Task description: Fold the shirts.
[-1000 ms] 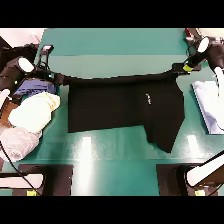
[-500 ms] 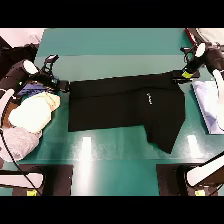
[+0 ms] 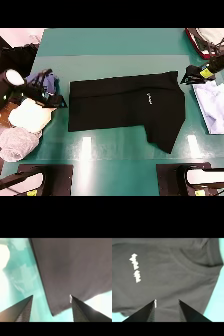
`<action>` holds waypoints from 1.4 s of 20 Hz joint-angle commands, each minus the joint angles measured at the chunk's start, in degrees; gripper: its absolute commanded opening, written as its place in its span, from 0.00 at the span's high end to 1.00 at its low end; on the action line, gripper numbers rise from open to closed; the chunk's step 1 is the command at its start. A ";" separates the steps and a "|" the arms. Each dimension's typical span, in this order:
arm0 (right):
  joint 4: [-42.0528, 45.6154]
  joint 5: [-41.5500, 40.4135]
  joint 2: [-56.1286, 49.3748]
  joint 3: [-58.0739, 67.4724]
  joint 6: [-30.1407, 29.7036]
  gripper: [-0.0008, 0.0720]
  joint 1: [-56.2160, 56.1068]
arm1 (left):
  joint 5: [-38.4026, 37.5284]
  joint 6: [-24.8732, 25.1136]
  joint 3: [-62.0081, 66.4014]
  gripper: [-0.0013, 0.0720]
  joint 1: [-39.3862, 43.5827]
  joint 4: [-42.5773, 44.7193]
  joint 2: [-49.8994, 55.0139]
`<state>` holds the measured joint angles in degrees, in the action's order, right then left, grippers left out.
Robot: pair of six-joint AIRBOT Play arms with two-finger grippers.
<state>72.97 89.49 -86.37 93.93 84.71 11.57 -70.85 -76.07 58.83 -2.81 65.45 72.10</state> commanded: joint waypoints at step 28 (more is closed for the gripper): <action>-2.99 -6.93 23.45 -55.23 -4.04 0.53 16.98 | 7.17 0.04 -16.74 0.95 -0.20 -9.07 -11.54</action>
<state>70.15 86.28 -64.71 49.71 81.01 25.65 -63.75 -76.03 41.34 -2.96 55.57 61.28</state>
